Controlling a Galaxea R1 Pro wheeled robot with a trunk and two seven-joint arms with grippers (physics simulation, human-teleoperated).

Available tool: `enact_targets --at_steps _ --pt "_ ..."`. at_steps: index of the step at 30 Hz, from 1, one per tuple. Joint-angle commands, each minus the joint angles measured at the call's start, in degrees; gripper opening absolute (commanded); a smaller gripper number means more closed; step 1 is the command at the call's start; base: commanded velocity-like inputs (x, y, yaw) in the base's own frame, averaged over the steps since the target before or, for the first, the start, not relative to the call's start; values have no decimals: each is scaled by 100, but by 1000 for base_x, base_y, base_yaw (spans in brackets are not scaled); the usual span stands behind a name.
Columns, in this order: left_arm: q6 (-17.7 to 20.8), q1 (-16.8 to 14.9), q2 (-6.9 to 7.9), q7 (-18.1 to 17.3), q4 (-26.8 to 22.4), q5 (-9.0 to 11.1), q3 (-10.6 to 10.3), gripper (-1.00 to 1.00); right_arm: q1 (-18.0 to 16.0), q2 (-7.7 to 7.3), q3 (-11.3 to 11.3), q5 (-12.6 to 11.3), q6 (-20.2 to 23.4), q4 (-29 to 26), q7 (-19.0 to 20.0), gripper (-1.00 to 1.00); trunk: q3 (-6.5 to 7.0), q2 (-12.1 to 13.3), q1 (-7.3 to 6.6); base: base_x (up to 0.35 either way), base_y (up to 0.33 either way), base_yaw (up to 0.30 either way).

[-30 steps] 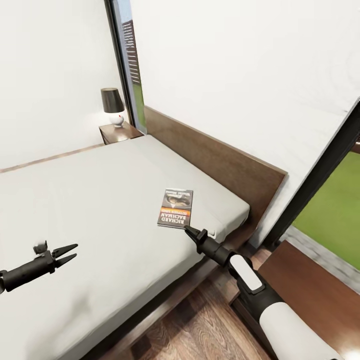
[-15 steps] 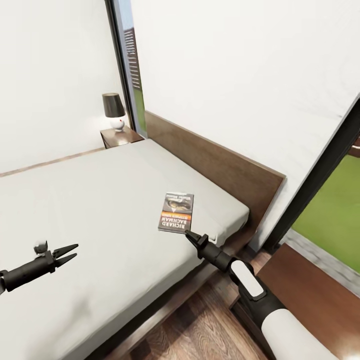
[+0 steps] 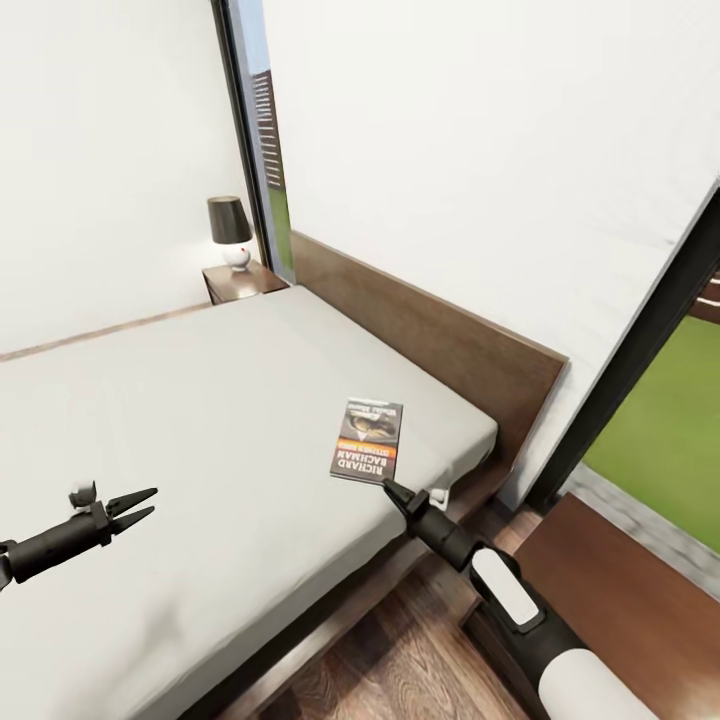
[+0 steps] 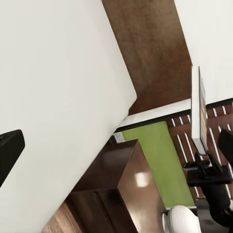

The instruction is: In the bedroom, move the book from the bed onto either nightstand, and place the two sandals side by side next to the bed.

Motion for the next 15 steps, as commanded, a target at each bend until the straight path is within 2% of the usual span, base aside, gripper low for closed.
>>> enact_targets --at_steps 1,2,7,15 --pt "60 -3 1 -17 3 57 -50 100 2 -8 16 -1 -9 14 53 -100 5 -2 0 0 0 0" --pt "60 -3 0 -19 3 60 -50 100 11 -12 17 92 -57 45 181 -100 14 -2 0 0 0 0" --pt "60 -3 -14 -22 7 64 -54 100 23 -16 17 225 -123 219 529 -100 60 -2 0 0 0 0" --pt "60 -3 -26 -21 7 65 -57 100 27 -1 23 273 -143 314 707 -100 134 -2 0 0 0 0"
